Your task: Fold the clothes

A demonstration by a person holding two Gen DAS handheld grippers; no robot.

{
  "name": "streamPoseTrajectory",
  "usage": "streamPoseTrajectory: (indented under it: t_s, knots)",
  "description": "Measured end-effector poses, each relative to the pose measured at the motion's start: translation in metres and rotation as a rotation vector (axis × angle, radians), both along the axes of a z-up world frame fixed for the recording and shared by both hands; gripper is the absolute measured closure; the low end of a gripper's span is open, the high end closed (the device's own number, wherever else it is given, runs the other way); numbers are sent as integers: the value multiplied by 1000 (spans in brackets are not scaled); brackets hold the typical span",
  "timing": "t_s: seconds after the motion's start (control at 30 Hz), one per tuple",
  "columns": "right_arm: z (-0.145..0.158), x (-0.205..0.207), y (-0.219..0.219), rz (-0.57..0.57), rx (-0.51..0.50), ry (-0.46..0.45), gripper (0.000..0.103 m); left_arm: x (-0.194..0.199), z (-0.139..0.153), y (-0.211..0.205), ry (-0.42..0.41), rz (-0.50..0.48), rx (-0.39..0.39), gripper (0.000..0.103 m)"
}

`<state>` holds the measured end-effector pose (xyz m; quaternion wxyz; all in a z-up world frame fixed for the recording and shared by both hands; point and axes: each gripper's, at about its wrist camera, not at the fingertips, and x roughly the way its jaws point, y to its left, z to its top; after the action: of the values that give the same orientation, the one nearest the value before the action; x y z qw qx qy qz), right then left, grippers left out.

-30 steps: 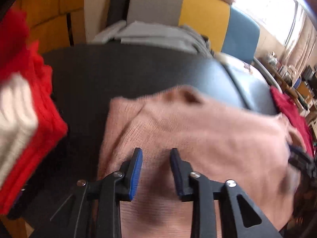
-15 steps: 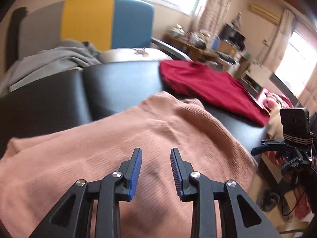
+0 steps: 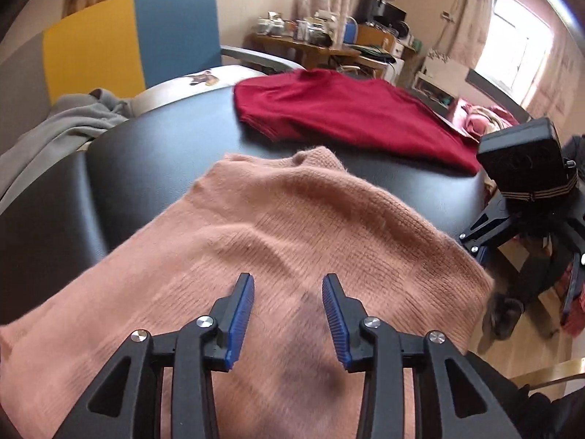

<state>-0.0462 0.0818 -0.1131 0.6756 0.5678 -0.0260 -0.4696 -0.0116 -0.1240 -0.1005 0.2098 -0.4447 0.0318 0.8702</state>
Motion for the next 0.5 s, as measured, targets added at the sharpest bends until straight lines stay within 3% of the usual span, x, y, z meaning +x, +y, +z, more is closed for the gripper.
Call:
streamPoseTrajectory:
  t_s: [0.1,0.23,0.33,0.5]
  knots:
    - [-6,2,3,66,98,29,0,-7,-4,7,-2,-10,12,64]
    - [-6,-2,-3,32,40,-20,0,-15,-8,8,-9,11,43,63]
    - [-11,12,-17,99,8,-85,0,-19,-11,10,-13,4,35,63]
    - [-18,32,-17,250,176,-52,0,-23,-24,9,8,8,82,61]
